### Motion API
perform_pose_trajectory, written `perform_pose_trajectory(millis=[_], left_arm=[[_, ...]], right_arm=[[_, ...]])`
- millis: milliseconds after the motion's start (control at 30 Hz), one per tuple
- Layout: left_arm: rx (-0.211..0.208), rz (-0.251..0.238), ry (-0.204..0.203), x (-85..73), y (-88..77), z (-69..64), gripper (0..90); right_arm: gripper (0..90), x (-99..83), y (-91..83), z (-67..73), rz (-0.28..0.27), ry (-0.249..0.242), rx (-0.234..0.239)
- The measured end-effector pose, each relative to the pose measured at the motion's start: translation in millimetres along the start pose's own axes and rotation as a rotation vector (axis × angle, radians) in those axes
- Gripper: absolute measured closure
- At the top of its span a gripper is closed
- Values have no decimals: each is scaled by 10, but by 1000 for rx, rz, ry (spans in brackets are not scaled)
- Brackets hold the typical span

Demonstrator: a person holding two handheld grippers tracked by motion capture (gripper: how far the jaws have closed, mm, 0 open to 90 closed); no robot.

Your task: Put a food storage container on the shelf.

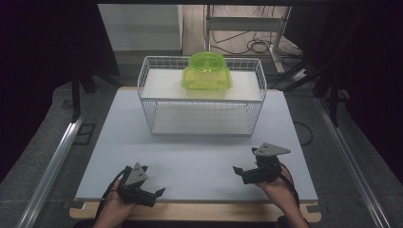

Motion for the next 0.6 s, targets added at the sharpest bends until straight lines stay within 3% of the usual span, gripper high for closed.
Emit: perform_pose_trajectory(millis=[300,600], left_arm=[[17,11,42,-8,9,-20,3],[30,8,45,-8,6,-15,3]], right_arm=[[12,-205,149,53,46,1,5],[13,-293,261,34,116,4,1]])
Point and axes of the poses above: each handheld gripper's, and its own axes: y roughly forward along the jaws, x roughly out of its top, z roughly to its left, the point moved 1 cm from there along y, roughly forward along the jaws, and after that the axes turned 14 degrees about x, right-handed, at the moved point
